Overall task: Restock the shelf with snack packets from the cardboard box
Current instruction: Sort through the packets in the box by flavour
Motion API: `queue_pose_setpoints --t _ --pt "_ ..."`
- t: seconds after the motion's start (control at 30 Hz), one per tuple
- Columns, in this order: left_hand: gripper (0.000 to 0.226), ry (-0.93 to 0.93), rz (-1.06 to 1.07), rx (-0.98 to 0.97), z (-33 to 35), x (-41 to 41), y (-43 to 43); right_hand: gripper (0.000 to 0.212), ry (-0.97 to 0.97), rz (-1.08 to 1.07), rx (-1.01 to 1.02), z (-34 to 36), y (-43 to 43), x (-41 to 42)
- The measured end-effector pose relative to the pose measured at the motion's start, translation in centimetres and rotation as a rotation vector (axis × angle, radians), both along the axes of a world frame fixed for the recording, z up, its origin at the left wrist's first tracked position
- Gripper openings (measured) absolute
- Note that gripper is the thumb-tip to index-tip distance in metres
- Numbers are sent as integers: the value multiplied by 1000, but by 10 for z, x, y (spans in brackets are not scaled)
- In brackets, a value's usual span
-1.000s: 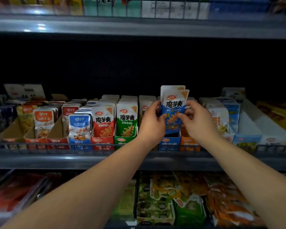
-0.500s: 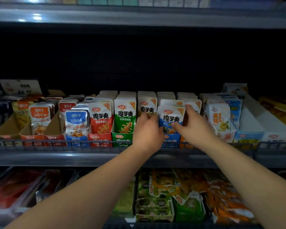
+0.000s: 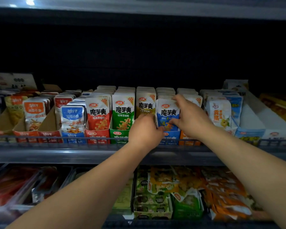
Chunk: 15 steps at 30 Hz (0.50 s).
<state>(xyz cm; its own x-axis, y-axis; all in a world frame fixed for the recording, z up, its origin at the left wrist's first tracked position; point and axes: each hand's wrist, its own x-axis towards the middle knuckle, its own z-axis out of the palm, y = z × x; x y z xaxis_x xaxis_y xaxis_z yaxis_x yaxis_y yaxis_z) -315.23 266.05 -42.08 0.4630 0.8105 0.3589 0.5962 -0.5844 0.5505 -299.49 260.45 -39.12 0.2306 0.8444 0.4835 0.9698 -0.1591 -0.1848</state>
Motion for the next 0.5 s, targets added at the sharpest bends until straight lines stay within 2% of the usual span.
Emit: queue_pose_setpoints --t 0.1,0.17,0.3,0.5 --pt "53 -1 7 -56 4 1 1 70 -114 -35 49 1 5 1" --pt "52 12 9 -68 5 2 1 71 -117 -30 42 0 6 0" --pt "53 19 6 -78 5 2 1 84 -12 10 -26 1 8 1" --pt "55 4 -1 -80 4 2 0 99 -97 -59 -28 0 12 9"
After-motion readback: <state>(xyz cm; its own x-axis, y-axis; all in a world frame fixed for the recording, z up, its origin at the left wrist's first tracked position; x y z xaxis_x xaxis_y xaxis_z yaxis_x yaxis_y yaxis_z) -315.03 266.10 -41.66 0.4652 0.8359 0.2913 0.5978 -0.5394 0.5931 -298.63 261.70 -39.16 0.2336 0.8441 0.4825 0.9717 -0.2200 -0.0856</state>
